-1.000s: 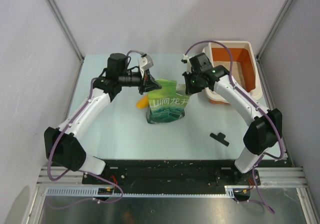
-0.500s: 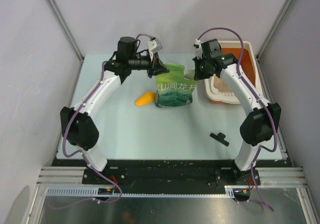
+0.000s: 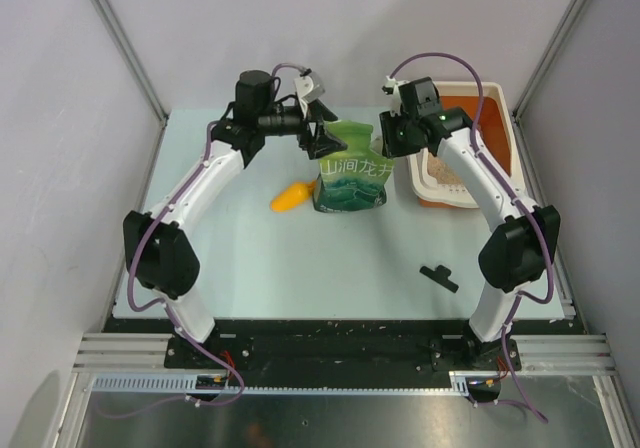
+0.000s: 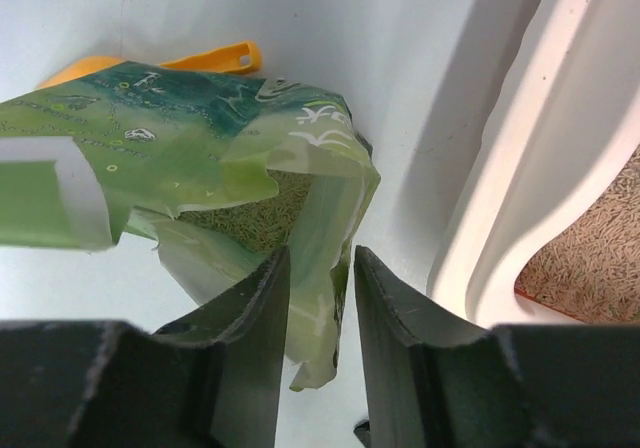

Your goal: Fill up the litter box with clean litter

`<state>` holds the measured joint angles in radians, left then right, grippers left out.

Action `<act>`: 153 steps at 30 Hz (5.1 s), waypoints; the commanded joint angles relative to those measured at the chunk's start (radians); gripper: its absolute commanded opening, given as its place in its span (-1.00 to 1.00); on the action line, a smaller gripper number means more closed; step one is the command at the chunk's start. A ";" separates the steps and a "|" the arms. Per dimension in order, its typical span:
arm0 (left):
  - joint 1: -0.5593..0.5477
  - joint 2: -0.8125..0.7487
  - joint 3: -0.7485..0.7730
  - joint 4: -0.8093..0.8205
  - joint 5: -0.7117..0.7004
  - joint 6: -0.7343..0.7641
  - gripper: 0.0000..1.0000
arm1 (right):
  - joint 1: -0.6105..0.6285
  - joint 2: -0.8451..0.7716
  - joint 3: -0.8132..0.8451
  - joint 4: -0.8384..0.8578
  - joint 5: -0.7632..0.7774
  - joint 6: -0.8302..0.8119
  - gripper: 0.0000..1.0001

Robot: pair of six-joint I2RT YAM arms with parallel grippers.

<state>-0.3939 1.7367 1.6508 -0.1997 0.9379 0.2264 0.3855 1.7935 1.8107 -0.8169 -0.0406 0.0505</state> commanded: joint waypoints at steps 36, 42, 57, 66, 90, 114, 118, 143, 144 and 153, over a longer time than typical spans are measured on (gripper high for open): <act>0.133 0.211 -0.211 -0.127 -0.375 0.474 0.98 | -0.266 -0.457 -0.244 0.105 -0.255 -0.126 0.78; 0.122 0.313 -0.134 -0.217 -0.375 0.528 0.86 | -0.303 -0.471 -0.244 0.101 -0.274 -0.123 0.79; 0.081 0.356 -0.172 -0.248 -0.464 0.453 0.72 | -0.313 -0.407 -0.195 0.108 -0.327 -0.109 0.75; 0.076 0.353 -0.167 -0.247 -0.476 0.435 0.27 | -0.313 -0.405 -0.197 0.105 -0.332 -0.115 0.73; 0.359 -0.158 -0.187 -0.270 0.034 0.021 -1.00 | -0.099 -0.332 -0.059 0.205 -0.541 -0.626 0.63; 0.129 -0.362 -0.226 -0.471 -0.028 -0.022 -1.00 | 0.322 -0.345 -0.505 0.844 -0.265 -1.848 0.67; 0.109 -0.378 -0.238 -0.480 -0.010 -0.028 -1.00 | 0.328 -0.316 -0.510 0.834 -0.245 -1.896 0.47; -0.175 -0.694 -0.410 -0.316 -0.395 0.847 0.70 | 0.256 -0.415 -0.275 -0.119 -0.502 -0.908 -1.00; -0.187 -0.687 -0.411 -0.313 -0.413 0.866 0.70 | 0.247 -0.402 -0.245 -0.132 -0.522 -0.862 -1.00; -0.330 -0.620 -0.466 -0.267 -0.543 1.016 0.39 | 0.155 -0.381 -0.185 -0.131 -0.631 -0.709 -1.00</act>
<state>-0.6746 1.0943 1.2160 -0.4969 0.4629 1.1240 0.5659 1.4120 1.5482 -0.9539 -0.5827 -0.7616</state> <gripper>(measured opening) 0.729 0.306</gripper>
